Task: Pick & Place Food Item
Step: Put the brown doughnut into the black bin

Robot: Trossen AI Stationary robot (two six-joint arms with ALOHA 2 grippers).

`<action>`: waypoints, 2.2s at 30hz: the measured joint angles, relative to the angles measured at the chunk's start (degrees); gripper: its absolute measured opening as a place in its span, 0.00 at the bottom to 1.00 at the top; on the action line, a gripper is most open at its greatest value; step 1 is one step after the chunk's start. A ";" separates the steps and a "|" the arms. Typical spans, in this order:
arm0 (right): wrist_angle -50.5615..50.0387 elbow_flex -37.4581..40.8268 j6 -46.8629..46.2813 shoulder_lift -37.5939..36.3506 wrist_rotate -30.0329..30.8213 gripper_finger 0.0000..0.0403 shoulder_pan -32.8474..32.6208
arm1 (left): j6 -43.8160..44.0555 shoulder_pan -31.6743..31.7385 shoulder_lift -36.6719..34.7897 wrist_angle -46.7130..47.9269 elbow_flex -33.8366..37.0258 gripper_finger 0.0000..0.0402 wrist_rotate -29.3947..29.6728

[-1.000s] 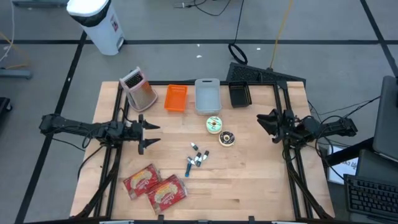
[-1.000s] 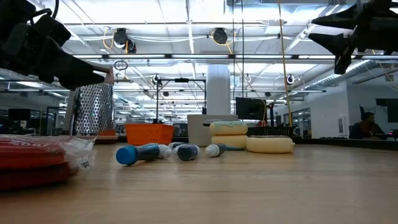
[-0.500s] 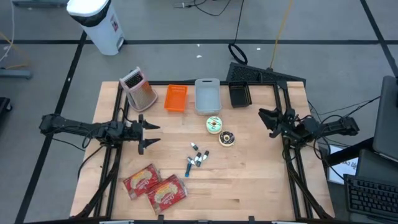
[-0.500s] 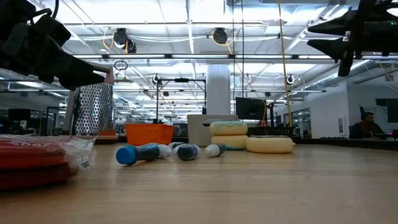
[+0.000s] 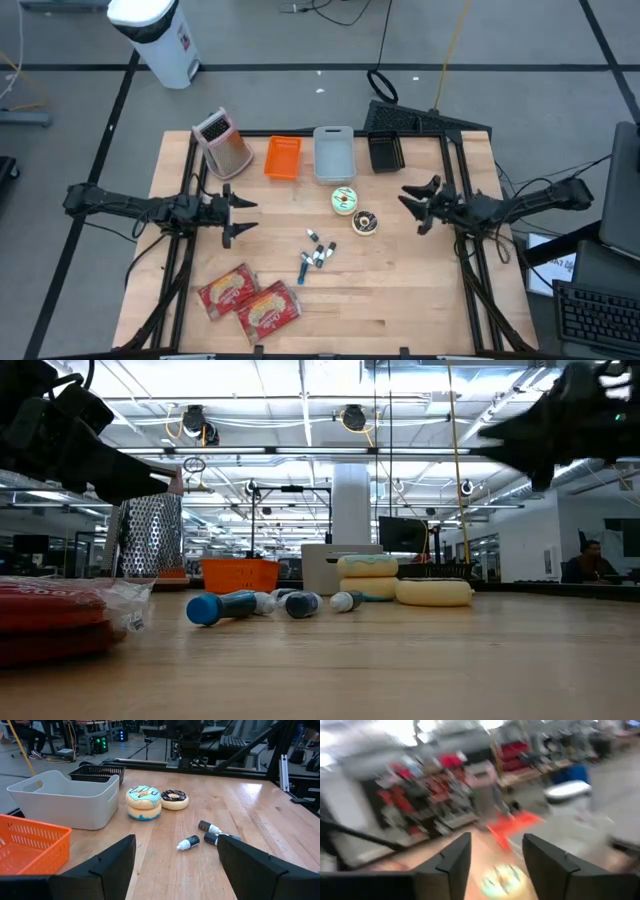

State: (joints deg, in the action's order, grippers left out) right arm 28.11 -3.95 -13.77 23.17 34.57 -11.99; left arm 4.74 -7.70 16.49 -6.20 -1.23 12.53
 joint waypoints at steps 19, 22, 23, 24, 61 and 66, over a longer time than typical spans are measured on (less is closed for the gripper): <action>-39.04 -37.80 -13.92 49.55 -11.93 0.63 6.02 | 0.00 0.01 0.00 0.11 0.00 0.70 -0.07; -39.58 -37.73 -11.96 55.16 -12.35 0.63 6.75 | -0.01 0.00 -0.02 0.02 0.00 0.70 -0.07; -39.66 -37.70 -11.11 56.74 -12.29 0.63 6.99 | 0.01 0.02 0.00 0.12 0.00 0.70 -0.07; -39.52 -37.70 -10.24 58.01 -12.31 0.63 7.14 | -0.01 0.01 0.00 0.10 0.00 0.70 -0.07; -38.48 -37.70 4.40 53.36 -35.65 0.07 21.84 | 0.01 0.01 0.00 0.02 0.00 0.70 -0.04; -36.55 -37.70 12.25 44.61 -19.78 0.07 21.95 | 0.00 0.02 0.00 0.01 0.00 0.70 -0.04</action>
State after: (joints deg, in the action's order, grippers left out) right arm -8.44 -41.65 -1.52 67.78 14.79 9.97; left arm 4.74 -7.68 16.49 -6.18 -1.23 12.49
